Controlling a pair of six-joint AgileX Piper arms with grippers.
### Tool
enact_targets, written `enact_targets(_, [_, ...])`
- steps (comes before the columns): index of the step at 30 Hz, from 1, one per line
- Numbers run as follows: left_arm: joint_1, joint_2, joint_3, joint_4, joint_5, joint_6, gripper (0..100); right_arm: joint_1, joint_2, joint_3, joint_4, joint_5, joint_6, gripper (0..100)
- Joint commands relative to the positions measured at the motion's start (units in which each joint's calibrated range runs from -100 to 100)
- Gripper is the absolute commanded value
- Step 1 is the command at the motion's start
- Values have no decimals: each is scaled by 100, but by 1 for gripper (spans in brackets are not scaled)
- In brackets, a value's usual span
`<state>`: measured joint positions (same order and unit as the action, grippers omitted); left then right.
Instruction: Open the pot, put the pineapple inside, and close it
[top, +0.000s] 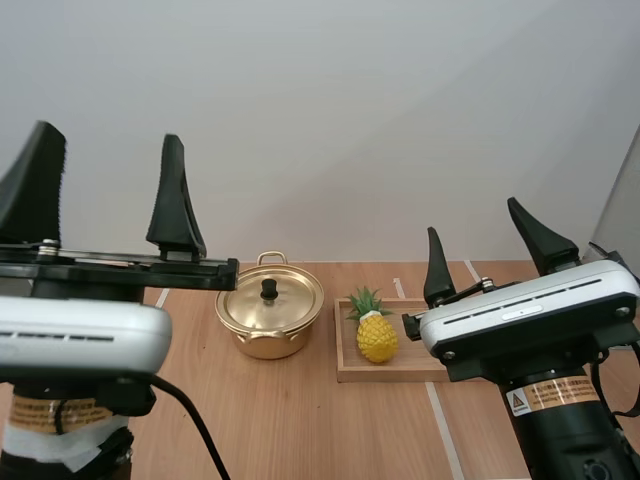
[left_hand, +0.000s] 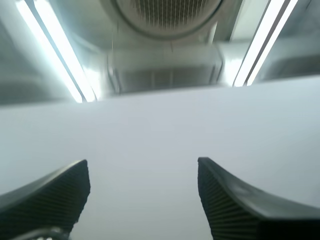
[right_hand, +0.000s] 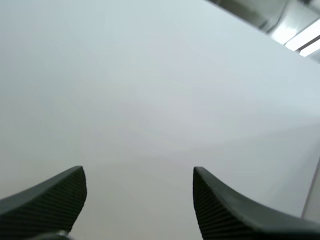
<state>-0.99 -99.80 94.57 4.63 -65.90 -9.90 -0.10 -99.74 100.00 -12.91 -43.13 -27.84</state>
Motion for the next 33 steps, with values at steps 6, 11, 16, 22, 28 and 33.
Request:
enact_targets(6, [-16, -20, -858, 76, 1432, 393, 100, 12, -26, -257, -19, 670, -355, 100])
enact_targets(11, [-16, 146, -2055, 76, 4328, -85, 100, 12, 35, -1597, 705, 4009, -237, 100])
enact_targets(16, [-16, 762, -3072, 76, 5356, -86, 100, 12, 467, -3238, 1231, 6045, -237, 100])
enact_targets(22, [-16, 1743, -4336, 76, 7765, -21, 100, 12, 1344, -4902, 1479, 8331, -237, 100])
enact_targets(28, [-16, 2874, -5306, -191, 9737, 863, 100, 12, 2124, -5963, 1507, 10114, -237, 100])
enact_targets(33, [-23, 3844, -5907, -1038, 11410, 1760, 100, 12, 2549, -6224, 1742, 10924, -237, 100])
